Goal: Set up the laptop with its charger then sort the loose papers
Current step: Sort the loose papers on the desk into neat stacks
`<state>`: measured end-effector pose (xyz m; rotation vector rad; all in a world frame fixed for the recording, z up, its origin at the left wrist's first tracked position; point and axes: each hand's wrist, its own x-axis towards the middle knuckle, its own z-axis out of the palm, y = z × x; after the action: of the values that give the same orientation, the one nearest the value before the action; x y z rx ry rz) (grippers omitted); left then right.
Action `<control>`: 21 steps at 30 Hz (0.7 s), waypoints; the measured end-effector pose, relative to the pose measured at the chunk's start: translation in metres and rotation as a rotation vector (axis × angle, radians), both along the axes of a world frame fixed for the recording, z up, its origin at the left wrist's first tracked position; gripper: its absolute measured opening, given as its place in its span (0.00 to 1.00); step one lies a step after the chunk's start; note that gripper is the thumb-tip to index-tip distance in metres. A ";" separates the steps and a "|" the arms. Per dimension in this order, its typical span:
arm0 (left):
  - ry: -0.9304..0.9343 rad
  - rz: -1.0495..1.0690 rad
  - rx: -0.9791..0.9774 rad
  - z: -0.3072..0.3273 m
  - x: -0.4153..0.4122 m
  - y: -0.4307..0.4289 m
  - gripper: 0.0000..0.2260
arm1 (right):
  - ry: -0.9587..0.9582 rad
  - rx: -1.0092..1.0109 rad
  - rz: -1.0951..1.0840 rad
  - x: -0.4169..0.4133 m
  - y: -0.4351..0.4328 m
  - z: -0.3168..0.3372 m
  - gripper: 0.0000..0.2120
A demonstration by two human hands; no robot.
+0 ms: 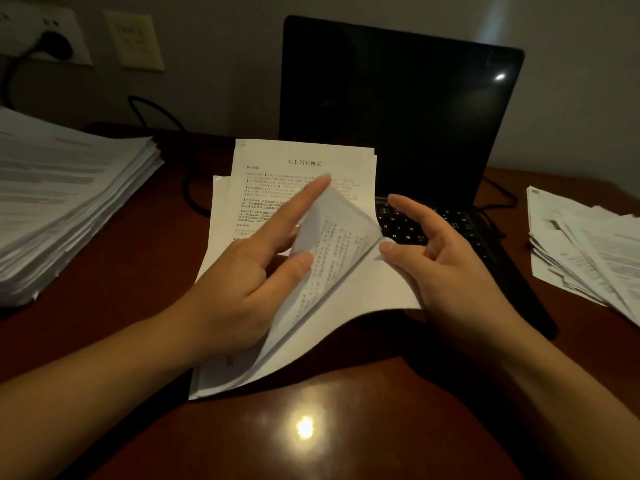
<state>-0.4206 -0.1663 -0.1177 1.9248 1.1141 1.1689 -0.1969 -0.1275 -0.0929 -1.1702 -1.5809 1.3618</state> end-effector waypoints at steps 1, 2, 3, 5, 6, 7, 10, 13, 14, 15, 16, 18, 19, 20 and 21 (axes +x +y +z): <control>0.010 0.013 0.018 0.002 0.001 -0.001 0.30 | 0.006 0.001 0.023 0.000 0.000 0.000 0.31; 0.041 0.035 0.050 0.002 0.002 -0.001 0.30 | 0.032 -0.001 0.044 0.001 0.000 0.000 0.33; 0.058 0.042 0.070 0.001 0.002 -0.001 0.29 | 0.071 -0.009 0.063 0.001 0.001 -0.001 0.34; 0.065 0.014 0.063 0.000 0.001 -0.002 0.25 | 0.132 -0.014 0.100 0.001 0.002 -0.002 0.38; 0.064 -0.006 0.042 -0.001 0.000 -0.002 0.25 | 0.136 -0.008 0.118 0.001 0.003 -0.003 0.40; 0.054 -0.021 0.012 0.000 0.000 -0.002 0.26 | 0.127 -0.004 0.137 0.001 0.003 -0.003 0.43; -0.004 -0.036 -0.024 0.004 0.003 -0.005 0.40 | 0.134 -0.036 0.178 -0.002 0.003 -0.004 0.49; -0.110 -0.011 -0.095 0.005 0.005 -0.007 0.37 | 0.243 -0.156 0.117 -0.007 0.002 -0.001 0.44; -0.145 0.000 -0.128 0.006 0.005 -0.008 0.35 | 0.270 -0.197 0.083 -0.008 0.002 -0.001 0.43; -0.155 -0.001 -0.146 0.005 0.004 -0.008 0.32 | 0.272 -0.222 0.046 -0.008 0.003 -0.001 0.42; -0.149 -0.020 -0.160 0.004 0.005 -0.008 0.30 | 0.255 -0.228 0.012 -0.007 0.003 -0.001 0.42; -0.139 -0.085 -0.211 0.003 0.006 -0.008 0.29 | 0.205 -0.214 -0.034 -0.005 0.004 -0.001 0.43; -0.135 -0.112 -0.243 0.003 0.007 -0.009 0.29 | 0.182 -0.206 -0.050 -0.004 0.004 -0.002 0.43; -0.127 -0.130 -0.258 0.002 0.007 -0.009 0.30 | 0.161 -0.197 -0.061 -0.003 0.004 -0.002 0.43; -0.119 -0.145 -0.263 0.001 0.007 -0.008 0.30 | 0.138 -0.188 -0.069 -0.003 0.004 -0.001 0.42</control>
<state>-0.4136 -0.1740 -0.1164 1.6818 0.9936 0.9916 -0.1998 -0.1233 -0.0942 -1.2014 -1.3269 1.5378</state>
